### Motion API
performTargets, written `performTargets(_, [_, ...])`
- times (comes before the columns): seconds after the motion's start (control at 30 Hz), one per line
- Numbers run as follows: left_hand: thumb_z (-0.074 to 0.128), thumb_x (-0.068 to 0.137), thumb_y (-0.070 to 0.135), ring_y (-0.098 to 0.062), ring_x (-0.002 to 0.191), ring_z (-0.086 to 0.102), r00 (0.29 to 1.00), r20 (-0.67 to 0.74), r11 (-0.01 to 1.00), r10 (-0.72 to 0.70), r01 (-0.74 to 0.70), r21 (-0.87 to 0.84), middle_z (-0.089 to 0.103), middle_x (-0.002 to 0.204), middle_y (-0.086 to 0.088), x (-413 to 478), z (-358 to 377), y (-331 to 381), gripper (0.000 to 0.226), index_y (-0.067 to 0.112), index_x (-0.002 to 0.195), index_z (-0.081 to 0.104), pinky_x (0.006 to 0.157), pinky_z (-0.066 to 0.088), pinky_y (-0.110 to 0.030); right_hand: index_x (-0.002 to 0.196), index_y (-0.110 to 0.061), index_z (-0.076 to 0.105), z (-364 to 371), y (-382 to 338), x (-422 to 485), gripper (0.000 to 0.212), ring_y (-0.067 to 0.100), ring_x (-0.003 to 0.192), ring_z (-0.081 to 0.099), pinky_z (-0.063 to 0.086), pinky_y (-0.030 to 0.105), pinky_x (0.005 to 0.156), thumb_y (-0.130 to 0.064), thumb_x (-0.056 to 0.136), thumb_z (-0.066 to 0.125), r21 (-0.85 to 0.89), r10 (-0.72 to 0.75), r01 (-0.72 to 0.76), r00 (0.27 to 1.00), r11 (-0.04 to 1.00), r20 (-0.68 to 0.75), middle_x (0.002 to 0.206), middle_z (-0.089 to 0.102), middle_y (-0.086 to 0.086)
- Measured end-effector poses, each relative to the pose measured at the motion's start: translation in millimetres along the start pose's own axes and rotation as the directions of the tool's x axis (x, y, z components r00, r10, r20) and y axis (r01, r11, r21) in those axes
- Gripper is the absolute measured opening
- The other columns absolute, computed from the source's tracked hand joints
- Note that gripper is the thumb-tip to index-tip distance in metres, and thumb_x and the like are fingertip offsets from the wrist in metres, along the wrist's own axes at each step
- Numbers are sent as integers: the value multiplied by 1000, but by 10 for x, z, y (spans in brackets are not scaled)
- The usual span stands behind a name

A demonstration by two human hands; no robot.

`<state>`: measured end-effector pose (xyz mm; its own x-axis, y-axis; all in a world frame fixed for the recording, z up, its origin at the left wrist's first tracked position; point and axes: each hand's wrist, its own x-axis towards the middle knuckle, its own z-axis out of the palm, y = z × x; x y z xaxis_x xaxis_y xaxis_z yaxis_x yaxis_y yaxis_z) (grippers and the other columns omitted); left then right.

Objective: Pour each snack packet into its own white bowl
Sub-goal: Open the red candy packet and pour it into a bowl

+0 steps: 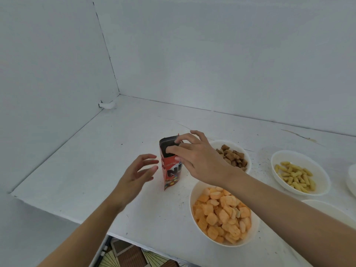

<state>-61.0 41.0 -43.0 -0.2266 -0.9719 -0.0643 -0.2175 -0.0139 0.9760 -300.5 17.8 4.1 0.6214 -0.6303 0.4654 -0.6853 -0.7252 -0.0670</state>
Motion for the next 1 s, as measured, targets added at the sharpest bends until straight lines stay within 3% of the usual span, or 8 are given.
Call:
performTargets(0.13, [67, 95, 16, -13, 123, 63, 999, 21, 999, 47, -46, -22, 66, 124, 8, -176, 182, -256, 30, 19, 121, 52, 103, 53, -42, 122, -25, 62, -3, -39, 42, 41, 20, 115, 54, 39, 51, 104, -4, 87, 68, -17, -100, 101, 995, 995, 14, 105, 68, -8])
performTargets(0.27, [64, 95, 31, -12, 120, 63, 985, -12, 975, 175, -171, 141, 66, 121, 13, -206, 349, -328, 24, 24, 116, 56, 99, 53, -34, 124, -30, 62, 3, -82, 136, 44, 18, 122, 50, 32, 51, 109, -6, 89, 65, -7, -162, 163, 985, 987, 61, 103, 67, -12])
performTargets(0.37, [65, 97, 23, -12, 114, 64, 964, -94, 944, 250, -221, 246, 67, 116, 12, -168, 430, -371, 15, 26, 111, 60, 97, 54, -31, 121, -31, 65, 7, -96, 229, 36, 19, 129, 47, 22, 56, 116, -10, 91, 63, 14, -175, 175, 981, 985, 86, 96, 67, -11])
performTargets(0.53, [61, 98, 4, -9, 108, 67, 943, -168, 939, 288, -244, 243, 68, 109, 4, -142, 471, -418, 16, 19, 103, 61, 95, 55, -24, 113, -28, 70, -24, -75, 362, 24, 17, 137, 43, 2, 60, 122, -15, 96, 59, 149, -154, 119, 956, 982, 250, 94, 73, -10])
performTargets(0.63, [60, 99, 4, -12, 106, 68, 937, -185, 937, 298, -249, 247, 69, 109, 5, -140, 454, -435, 19, 23, 100, 60, 92, 55, -20, 112, -27, 69, -9, -82, 389, 21, 16, 130, 48, 12, 57, 122, -18, 100, 55, 143, -112, 76, 957, 987, 267, 94, 71, -7])
performTargets(0.73, [59, 98, 1, -12, 107, 68, 912, -208, 912, 353, -286, 295, 68, 113, 8, -141, 426, -464, 30, 30, 105, 60, 91, 54, -19, 117, -29, 68, -37, -58, 410, 24, 15, 120, 50, 21, 46, 118, -20, 99, 57, 193, -9, -35, 975, 981, 223, 102, 69, -4])
performTargets(0.93, [55, 97, 17, -7, 116, 62, 868, -209, 871, 450, -376, 315, 65, 120, 14, -65, 360, -321, 28, 28, 122, 59, 91, 54, -16, 112, -31, 70, -236, -16, 476, 22, 7, 105, 50, 42, 28, 91, -18, 97, 58, 427, 237, -251, 968, 869, 88, 102, 65, -25])
performTargets(1.0, [55, 98, 21, -12, 119, 61, 868, -207, 878, 452, -392, 273, 64, 124, 12, -4, 357, -241, 28, 28, 124, 60, 89, 56, -19, 108, -28, 72, -349, -3, 492, 21, 8, 104, 53, 45, 27, 89, -15, 97, 59, 473, 292, -275, 956, 837, 38, 98, 62, -28])
